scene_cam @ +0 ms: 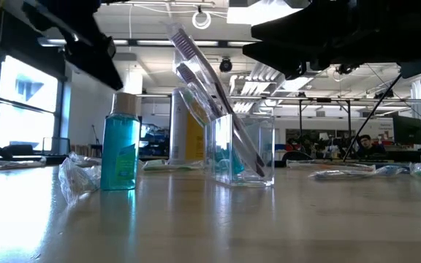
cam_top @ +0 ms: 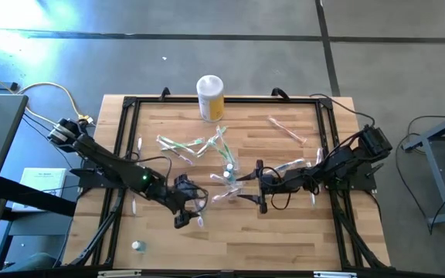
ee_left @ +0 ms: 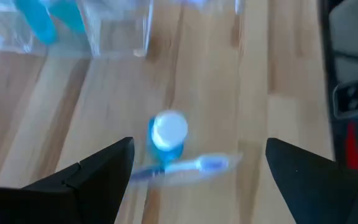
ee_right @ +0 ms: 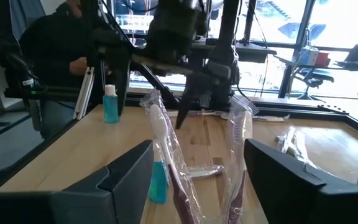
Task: Pick & Place toothbrushing station
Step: Put the mouthwash bottle into transparent organizer
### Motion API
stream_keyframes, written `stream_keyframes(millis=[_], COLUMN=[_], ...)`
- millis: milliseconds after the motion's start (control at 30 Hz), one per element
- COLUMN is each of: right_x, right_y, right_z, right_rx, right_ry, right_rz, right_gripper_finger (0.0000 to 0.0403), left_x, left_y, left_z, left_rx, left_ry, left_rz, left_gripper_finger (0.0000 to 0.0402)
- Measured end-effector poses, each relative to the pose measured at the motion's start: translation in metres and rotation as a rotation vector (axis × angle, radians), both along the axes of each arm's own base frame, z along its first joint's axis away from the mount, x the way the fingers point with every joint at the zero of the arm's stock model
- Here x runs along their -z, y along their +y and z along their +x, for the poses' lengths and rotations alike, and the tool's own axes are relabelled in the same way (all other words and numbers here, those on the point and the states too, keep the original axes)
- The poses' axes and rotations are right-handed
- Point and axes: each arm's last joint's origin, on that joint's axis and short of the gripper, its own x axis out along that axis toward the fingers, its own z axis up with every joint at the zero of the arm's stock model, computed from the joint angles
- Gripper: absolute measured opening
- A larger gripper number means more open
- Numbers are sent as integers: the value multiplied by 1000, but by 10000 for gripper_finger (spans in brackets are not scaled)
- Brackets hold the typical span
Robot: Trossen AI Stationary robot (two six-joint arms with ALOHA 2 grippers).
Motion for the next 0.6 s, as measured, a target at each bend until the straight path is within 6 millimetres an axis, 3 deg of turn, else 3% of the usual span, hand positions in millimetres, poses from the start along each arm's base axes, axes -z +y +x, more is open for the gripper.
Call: stream_keyframes(millis=[367,600], right_x=[0,1], right_y=[0,0], right_z=[0,0], right_rx=[-2,-3], right_ry=[2,7], right_rz=[-1,-2], right_gripper_finger=[243,243], left_x=[34,34], left_y=[-1,-4], left_z=[6,11], left_rx=[114,177], left_ry=[129,75], left_rz=[266,308], left_gripper_finger=[355,355])
